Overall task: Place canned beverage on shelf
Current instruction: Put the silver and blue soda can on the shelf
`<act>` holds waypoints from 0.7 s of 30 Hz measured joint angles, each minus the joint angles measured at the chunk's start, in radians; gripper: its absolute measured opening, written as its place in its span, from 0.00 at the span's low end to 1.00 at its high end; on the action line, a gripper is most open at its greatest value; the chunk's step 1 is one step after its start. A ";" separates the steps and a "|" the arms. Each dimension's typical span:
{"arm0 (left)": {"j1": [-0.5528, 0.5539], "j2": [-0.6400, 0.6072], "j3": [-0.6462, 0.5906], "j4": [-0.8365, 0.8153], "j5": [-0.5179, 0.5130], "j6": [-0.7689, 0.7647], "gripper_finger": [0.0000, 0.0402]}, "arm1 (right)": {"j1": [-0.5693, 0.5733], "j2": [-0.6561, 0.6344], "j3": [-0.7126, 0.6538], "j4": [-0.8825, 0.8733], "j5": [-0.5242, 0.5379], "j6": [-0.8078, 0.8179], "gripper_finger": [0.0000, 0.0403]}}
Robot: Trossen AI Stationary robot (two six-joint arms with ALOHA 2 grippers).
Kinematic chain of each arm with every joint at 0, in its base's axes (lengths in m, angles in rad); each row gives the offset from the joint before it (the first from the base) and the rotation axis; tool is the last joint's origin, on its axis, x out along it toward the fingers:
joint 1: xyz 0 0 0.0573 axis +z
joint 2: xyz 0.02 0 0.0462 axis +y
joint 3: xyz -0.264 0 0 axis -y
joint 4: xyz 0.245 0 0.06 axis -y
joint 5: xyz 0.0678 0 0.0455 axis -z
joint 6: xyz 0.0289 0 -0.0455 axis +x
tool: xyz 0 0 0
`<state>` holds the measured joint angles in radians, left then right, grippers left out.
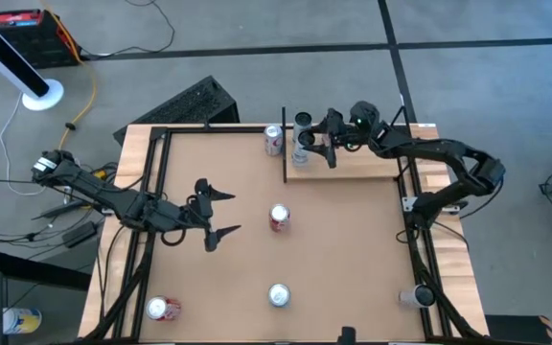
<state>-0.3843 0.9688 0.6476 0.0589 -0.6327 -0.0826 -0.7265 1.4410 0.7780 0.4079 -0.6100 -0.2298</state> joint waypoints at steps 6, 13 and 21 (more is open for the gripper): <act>0.000 0.000 0.000 0.000 0.000 0.000 0.97 | 0.002 0.000 0.001 -0.032 0.000 0.000 0.68; 0.000 0.000 0.000 -0.006 0.001 0.000 0.97 | 0.026 -0.001 0.000 -0.046 0.004 0.005 0.68; 0.000 0.000 0.000 -0.023 0.001 -0.017 0.97 | 0.025 -0.041 -0.003 -0.092 0.027 0.004 0.68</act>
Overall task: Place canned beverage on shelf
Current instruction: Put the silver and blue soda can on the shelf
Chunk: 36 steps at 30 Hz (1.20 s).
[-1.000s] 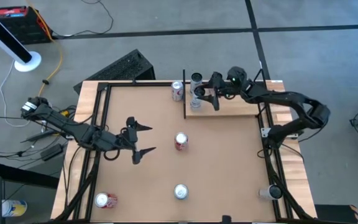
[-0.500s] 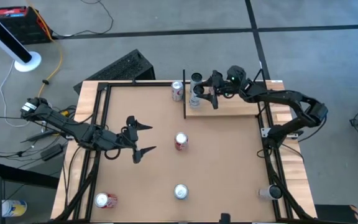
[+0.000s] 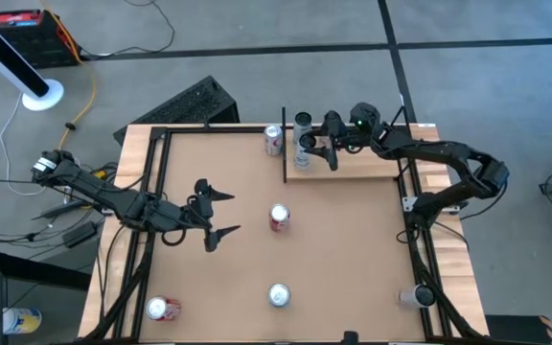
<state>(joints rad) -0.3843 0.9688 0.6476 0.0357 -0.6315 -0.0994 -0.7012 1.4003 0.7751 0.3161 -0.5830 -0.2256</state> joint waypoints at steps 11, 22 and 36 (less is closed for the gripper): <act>0.000 0.000 0.000 0.000 0.001 -0.002 0.97 | 0.000 -0.044 -0.004 -0.028 0.036 0.003 0.68; 0.000 0.000 0.000 0.000 0.006 0.000 0.97 | 0.065 -0.036 -0.003 -0.049 0.087 -0.025 0.68; 0.000 0.000 0.000 0.000 0.025 -0.002 0.97 | 0.080 -0.008 0.003 -0.017 0.120 -0.011 0.68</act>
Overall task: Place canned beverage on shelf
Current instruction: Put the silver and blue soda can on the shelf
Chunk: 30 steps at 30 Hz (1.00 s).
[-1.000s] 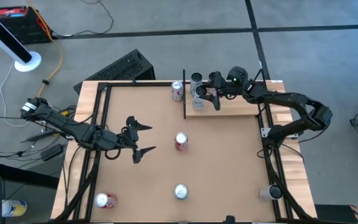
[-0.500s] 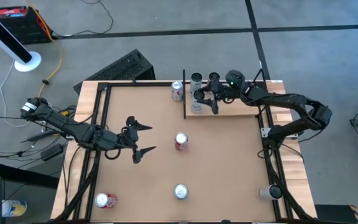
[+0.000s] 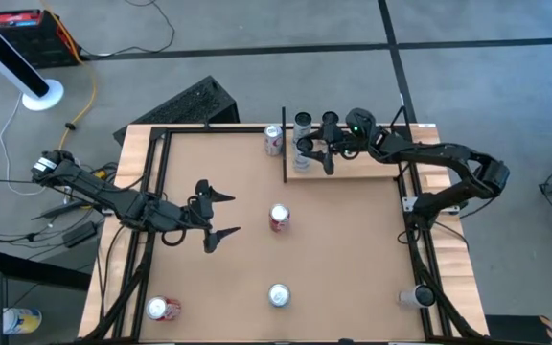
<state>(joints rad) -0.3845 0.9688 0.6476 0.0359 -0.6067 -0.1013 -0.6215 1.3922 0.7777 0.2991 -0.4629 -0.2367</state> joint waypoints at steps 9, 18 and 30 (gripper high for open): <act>0.000 0.000 0.000 -0.001 0.001 0.000 0.97 | -0.001 0.023 0.002 0.004 0.023 -0.004 0.68; 0.000 0.000 0.000 -0.002 0.001 0.010 0.97 | -0.002 0.022 0.000 -0.003 0.022 -0.013 0.68; 0.000 0.000 0.000 -0.002 0.002 -0.002 0.97 | -0.003 -0.027 -0.009 -0.012 0.018 -0.001 0.68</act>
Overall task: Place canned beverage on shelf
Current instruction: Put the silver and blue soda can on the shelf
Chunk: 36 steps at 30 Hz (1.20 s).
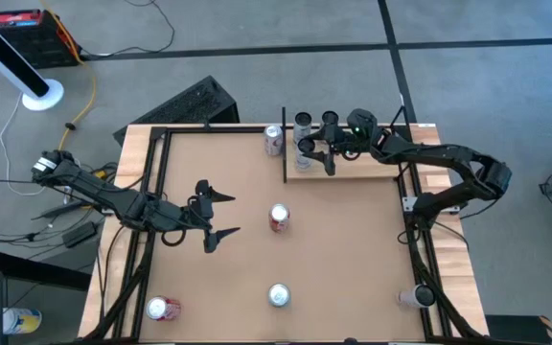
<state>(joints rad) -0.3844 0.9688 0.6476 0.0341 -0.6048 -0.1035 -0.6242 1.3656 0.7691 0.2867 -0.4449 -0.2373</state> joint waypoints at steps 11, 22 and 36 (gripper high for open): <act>0.000 0.000 0.000 -0.001 0.001 -0.006 0.97 | 0.049 -0.060 0.003 -0.061 0.001 -0.023 0.68; 0.000 0.000 0.000 -0.002 0.020 -0.015 0.97 | 0.092 -0.018 0.005 -0.056 0.126 -0.014 0.68; 0.000 0.000 0.000 -0.002 0.023 -0.024 0.97 | 0.094 -0.017 0.005 -0.028 0.130 -0.014 0.76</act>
<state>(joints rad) -0.3846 0.9684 0.6476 0.0326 -0.5823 -0.1279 -0.5304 1.3491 0.7738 0.2584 -0.3149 -0.2512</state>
